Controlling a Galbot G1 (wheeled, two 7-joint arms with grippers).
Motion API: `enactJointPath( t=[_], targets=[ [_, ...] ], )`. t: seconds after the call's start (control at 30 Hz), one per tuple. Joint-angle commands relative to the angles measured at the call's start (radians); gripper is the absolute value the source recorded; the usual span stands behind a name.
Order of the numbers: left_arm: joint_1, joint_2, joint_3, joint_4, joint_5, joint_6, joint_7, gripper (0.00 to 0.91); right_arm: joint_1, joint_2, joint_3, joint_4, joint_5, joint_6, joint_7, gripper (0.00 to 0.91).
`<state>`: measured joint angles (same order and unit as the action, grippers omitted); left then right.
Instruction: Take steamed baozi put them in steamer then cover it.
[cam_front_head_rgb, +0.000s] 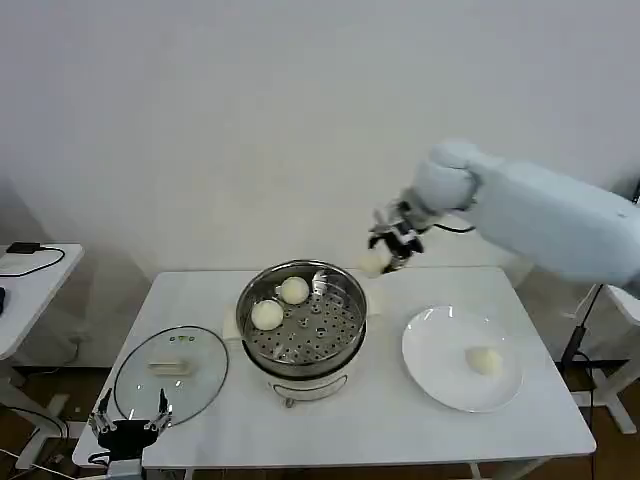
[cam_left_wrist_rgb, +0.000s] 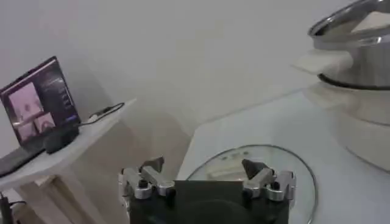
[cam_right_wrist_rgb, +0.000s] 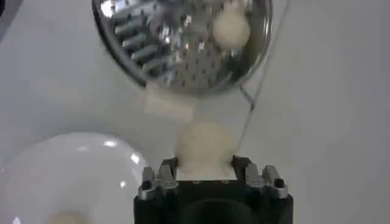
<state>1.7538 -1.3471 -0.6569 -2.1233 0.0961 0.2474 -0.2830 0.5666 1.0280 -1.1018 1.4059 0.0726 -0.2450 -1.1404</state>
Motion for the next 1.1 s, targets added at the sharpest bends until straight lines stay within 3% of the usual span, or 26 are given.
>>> enactJointPath(
  t=[0.03, 1.1],
  targets=[
    [0.003, -0.003, -0.005, -0.005, -0.002, 0.000, 0.000, 0.907, -0.004, 0.250, -0.036, -0.035, 0.019, 0.005, 0.001, 0.615],
    [0.024, -0.009, -0.022, -0.023, -0.004, -0.003, -0.002, 0.907, -0.156, 0.235, -0.094, -0.003, -0.060, 0.066, 0.002, 0.615]
  ],
)
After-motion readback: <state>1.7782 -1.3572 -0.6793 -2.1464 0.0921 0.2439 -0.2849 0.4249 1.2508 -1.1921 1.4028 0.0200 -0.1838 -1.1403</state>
